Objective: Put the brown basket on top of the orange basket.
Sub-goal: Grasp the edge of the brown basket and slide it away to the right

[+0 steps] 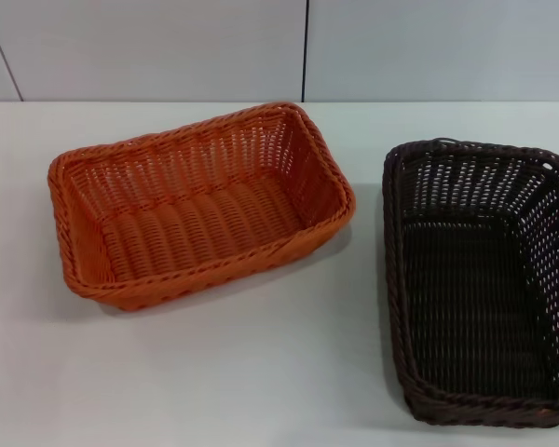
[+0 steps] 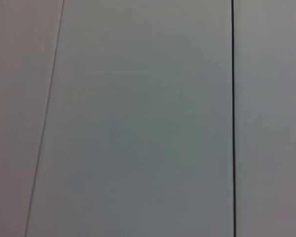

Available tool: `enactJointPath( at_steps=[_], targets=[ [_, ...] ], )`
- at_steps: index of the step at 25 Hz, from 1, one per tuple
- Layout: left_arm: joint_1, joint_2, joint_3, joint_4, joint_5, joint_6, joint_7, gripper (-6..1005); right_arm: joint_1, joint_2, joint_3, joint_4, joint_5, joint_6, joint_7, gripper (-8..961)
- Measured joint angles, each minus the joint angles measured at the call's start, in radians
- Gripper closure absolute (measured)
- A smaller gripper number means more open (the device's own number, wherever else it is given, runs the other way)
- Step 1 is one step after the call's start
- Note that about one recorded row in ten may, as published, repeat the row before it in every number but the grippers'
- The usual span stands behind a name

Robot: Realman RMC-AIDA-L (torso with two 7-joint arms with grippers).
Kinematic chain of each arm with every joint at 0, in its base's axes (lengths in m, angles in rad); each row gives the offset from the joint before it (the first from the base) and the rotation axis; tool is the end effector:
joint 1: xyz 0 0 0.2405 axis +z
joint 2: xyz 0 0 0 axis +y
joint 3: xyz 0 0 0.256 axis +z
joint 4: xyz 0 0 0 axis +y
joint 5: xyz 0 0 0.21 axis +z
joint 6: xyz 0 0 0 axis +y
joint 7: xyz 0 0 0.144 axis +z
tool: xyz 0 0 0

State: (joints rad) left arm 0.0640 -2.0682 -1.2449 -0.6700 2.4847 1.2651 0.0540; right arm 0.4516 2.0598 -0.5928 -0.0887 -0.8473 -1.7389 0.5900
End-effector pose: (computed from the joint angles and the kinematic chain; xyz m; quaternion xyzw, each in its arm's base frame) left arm -0.3567 0.2343 0.0574 -0.5150 -0.2153 -0.3212 0.7651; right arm 0.2919 0.3080 0.0653 -0.6186 0.1196 0.5522 0.5461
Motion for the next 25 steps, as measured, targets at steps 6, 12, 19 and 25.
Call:
enactJointPath(
  at_steps=[6,12,19,25],
  targets=[
    [-0.041,0.000,0.003,0.020,-0.002,-0.003,-0.002,155,-0.019,0.022,-0.215,-0.441,-0.112,0.311,0.381,138],
    [-0.070,0.000,0.007,0.041,-0.005,-0.008,-0.005,155,-0.049,0.020,-0.325,-0.851,-0.429,0.533,0.863,139],
    [-0.093,-0.001,0.011,0.059,-0.017,-0.029,-0.026,155,0.013,0.004,-0.318,-1.407,-1.165,0.367,1.748,138],
    [-0.095,-0.001,0.008,0.072,-0.021,-0.030,-0.027,155,0.122,-0.033,-0.199,-1.554,-1.327,0.056,1.886,140]
  ],
)
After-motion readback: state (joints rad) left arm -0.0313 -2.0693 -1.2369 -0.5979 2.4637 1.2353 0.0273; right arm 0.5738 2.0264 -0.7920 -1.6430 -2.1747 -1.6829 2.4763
